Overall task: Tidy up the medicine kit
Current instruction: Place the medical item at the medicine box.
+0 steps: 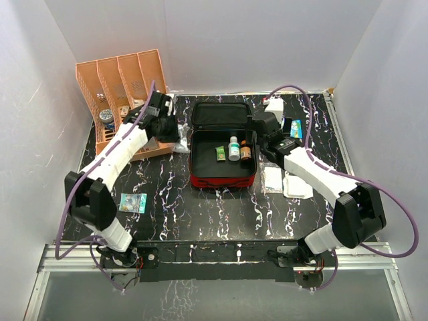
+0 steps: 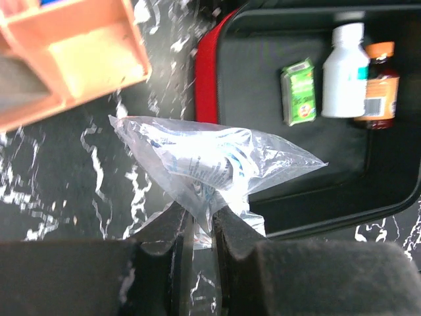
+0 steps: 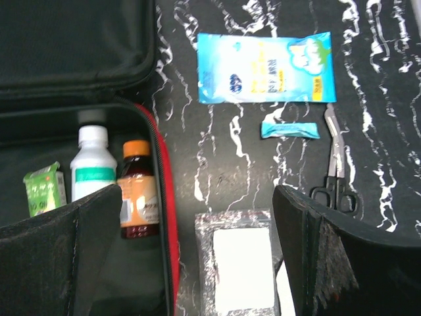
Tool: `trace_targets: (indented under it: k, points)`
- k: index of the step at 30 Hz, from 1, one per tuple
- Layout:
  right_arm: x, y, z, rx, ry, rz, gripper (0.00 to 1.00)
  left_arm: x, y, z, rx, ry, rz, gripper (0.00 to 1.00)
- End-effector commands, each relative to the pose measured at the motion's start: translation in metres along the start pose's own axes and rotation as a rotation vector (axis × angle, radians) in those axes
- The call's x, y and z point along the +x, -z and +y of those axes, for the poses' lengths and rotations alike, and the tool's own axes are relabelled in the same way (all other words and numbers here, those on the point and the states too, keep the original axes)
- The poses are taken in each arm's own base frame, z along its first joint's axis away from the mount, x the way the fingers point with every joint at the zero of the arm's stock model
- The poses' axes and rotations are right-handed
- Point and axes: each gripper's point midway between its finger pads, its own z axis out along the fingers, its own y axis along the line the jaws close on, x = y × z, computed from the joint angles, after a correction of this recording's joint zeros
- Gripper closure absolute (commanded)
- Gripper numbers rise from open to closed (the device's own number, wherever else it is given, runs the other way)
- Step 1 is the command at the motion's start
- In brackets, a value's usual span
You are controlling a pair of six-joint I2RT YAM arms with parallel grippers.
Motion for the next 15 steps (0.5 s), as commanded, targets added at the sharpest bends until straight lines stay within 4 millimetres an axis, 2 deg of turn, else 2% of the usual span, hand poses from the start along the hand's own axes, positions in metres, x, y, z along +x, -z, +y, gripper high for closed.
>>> trace_targets:
  k: [1,7,15]
  points:
    - [-0.06,0.011,-0.018,0.029,-0.097,-0.15,0.02,-0.017,-0.01,-0.033,0.129,-0.098,0.04,1.0]
    - [-0.073,0.013,-0.034,0.066,-0.122,-0.177,0.02,-0.026,-0.04,-0.071,0.214,-0.145,0.107,1.0]
    - [-0.071,0.02,-0.056,0.109,-0.142,-0.184,0.02,0.002,-0.07,-0.085,0.216,-0.134,0.199,1.0]
